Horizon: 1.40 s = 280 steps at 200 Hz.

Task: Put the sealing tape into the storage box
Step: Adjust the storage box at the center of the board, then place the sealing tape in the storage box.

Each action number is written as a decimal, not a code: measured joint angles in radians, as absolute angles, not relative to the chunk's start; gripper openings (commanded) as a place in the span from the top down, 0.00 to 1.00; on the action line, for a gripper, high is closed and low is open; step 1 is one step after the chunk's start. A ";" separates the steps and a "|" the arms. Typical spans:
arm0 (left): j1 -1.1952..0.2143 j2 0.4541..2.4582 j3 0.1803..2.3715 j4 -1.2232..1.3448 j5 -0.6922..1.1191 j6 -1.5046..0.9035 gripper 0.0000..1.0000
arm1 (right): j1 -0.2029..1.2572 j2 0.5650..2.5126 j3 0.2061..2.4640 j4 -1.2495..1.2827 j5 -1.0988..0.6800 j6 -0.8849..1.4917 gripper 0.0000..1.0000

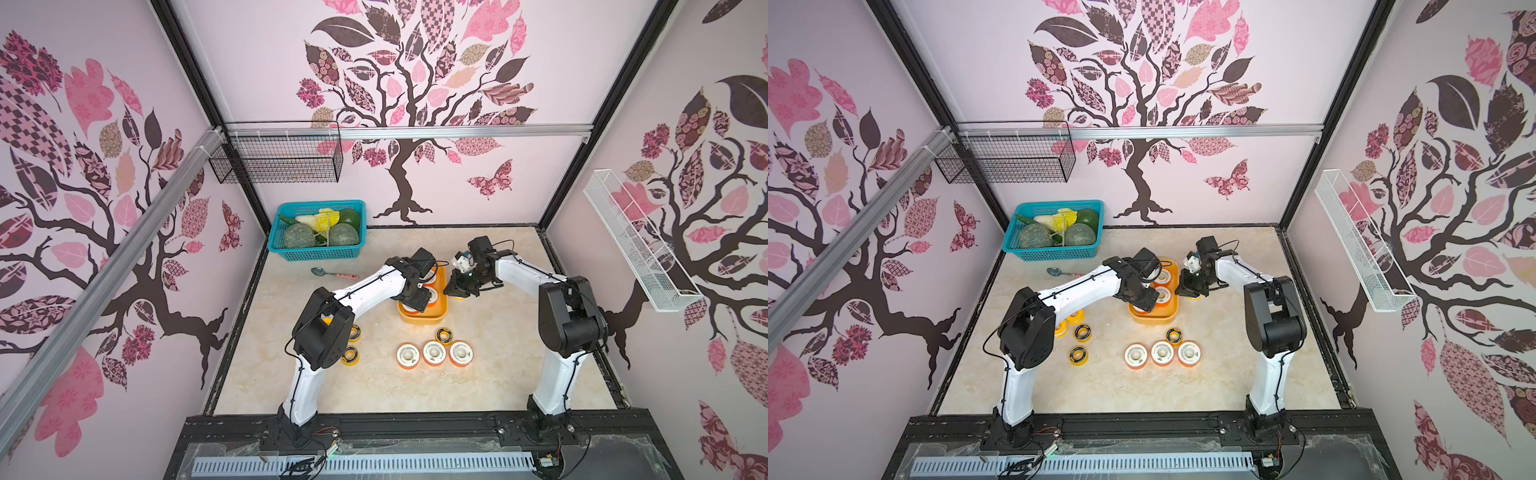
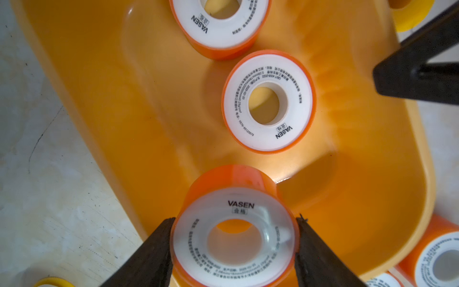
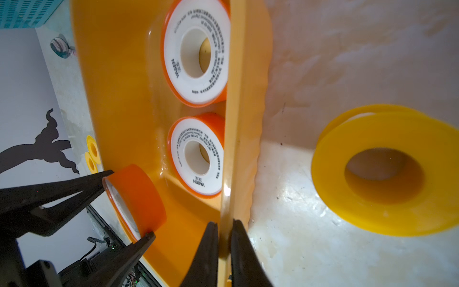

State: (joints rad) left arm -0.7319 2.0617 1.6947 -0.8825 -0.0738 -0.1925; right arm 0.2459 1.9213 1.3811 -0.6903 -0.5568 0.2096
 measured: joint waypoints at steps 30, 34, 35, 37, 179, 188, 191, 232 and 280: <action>-0.736 2.065 1.705 -0.902 -0.093 -0.181 0.35 | 0.246 1.922 1.382 -0.691 -0.557 0.210 0.85; -0.737 2.066 1.707 -0.905 -0.094 -0.180 0.35 | 0.246 1.922 1.382 -0.691 -0.557 0.210 0.85; -0.737 2.066 1.708 -0.905 -0.094 -0.180 0.35 | 0.246 1.923 1.382 -0.691 -0.557 0.210 0.85; -0.737 2.067 1.709 -0.907 -0.095 -0.179 0.35 | 0.246 1.923 1.382 -0.691 -0.557 0.210 0.85; -0.743 2.141 1.749 -0.937 -0.076 -0.156 0.36 | 0.250 1.937 1.397 -0.694 -0.565 0.210 0.85; -0.743 2.143 1.751 -0.939 -0.071 -0.156 0.36 | 0.251 1.937 1.397 -0.694 -0.565 0.210 0.85; -0.743 2.145 1.753 -0.941 -0.069 -0.156 0.36 | 0.251 1.937 1.397 -0.694 -0.565 0.209 0.85; -0.743 2.172 1.775 -0.950 -0.043 -0.157 0.35 | 0.251 1.937 1.397 -0.694 -0.565 0.210 0.85; -0.743 2.176 1.778 -0.953 -0.019 -0.157 0.34 | 0.251 1.937 1.397 -0.694 -0.565 0.210 0.85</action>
